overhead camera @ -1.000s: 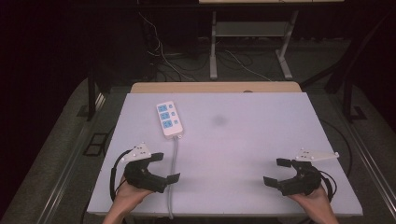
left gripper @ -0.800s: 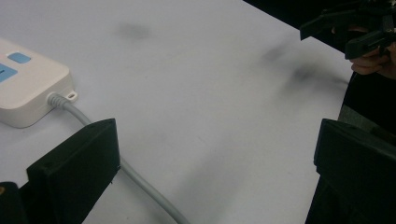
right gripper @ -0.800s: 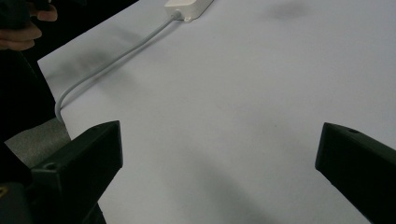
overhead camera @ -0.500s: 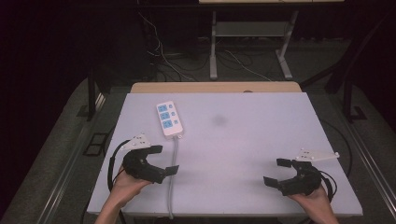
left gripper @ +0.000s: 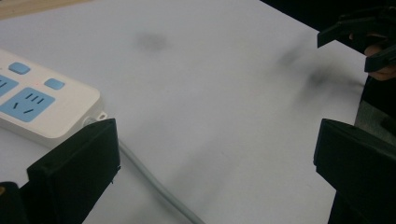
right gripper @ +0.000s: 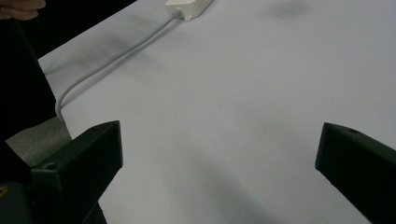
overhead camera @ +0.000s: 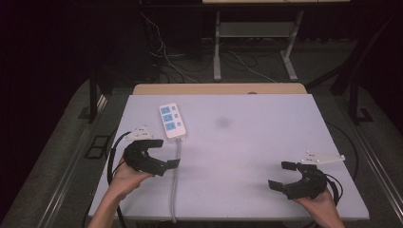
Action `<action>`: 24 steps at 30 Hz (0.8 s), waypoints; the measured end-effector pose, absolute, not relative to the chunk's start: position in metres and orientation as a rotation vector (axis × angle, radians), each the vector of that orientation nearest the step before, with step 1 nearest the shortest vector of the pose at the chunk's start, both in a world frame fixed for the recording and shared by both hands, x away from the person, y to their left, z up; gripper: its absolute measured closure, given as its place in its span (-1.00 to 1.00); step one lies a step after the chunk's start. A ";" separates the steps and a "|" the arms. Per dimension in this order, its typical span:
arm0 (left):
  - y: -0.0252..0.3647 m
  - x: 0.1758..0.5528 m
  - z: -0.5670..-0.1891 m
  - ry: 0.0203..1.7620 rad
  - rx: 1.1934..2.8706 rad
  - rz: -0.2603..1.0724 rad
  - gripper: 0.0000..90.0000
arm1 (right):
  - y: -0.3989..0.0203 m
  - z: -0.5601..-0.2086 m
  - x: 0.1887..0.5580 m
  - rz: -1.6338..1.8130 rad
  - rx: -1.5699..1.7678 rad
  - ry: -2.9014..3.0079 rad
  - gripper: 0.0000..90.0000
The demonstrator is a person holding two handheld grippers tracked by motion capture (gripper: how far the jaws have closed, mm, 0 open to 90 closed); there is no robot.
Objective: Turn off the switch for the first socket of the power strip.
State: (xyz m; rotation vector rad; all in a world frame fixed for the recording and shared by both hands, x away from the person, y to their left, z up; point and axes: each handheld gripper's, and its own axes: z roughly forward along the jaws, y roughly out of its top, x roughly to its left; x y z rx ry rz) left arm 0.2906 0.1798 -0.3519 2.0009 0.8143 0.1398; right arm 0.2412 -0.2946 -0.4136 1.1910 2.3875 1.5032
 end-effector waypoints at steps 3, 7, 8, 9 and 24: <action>0.181 0.295 -0.351 0.828 1.999 0.142 -1.00 | -0.294 -0.414 0.242 1.500 1.189 2.389 -0.99; 0.184 0.302 -0.350 0.841 2.002 0.148 -1.00 | -0.294 -0.415 0.242 1.496 1.187 2.394 -0.99; 0.184 0.304 -0.350 0.845 2.002 0.147 -1.00 | -0.294 -0.415 0.242 1.497 1.187 2.395 -0.99; 0.184 0.305 -0.350 0.850 2.003 0.147 -1.00 | -0.294 -0.415 0.242 1.495 1.188 2.396 -0.99; 0.183 0.326 -0.340 0.854 2.047 0.168 -1.00 | -0.293 -0.416 0.242 1.481 1.181 2.405 -0.99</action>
